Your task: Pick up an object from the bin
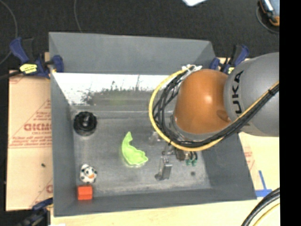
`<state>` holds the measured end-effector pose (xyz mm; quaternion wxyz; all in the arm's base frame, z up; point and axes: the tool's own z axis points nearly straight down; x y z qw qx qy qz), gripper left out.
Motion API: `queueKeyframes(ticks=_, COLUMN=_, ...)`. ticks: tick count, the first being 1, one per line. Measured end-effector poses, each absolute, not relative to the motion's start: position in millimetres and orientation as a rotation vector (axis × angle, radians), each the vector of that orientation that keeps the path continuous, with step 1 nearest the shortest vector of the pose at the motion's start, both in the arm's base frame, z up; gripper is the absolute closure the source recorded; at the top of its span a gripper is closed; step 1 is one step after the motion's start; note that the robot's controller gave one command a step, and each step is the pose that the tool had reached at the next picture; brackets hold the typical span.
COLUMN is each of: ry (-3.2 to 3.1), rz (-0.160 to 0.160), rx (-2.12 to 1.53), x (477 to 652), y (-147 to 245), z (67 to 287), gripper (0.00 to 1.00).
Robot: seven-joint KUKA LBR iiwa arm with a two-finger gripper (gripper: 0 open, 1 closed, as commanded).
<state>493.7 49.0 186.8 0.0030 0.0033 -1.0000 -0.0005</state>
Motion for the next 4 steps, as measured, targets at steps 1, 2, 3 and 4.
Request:
queueKeyframes(ticks=1, ry=-3.144, rz=-0.003, rx=0.008, x=495.6, y=49.0, z=190.8, gripper=0.00)
queueKeyframes(ticks=2, ry=-3.141, rz=-0.001, rx=0.143, x=508.6, y=66.0, z=124.0, gripper=0.00)
queueKeyframes(ticks=3, ry=-3.142, rz=-0.004, rx=0.043, x=506.7, y=89.7, z=114.3, gripper=0.00)
queueKeyframes(ticks=4, ry=-3.135, rz=0.000, rx=0.291, x=532.1, y=83.0, z=79.4, gripper=0.00)
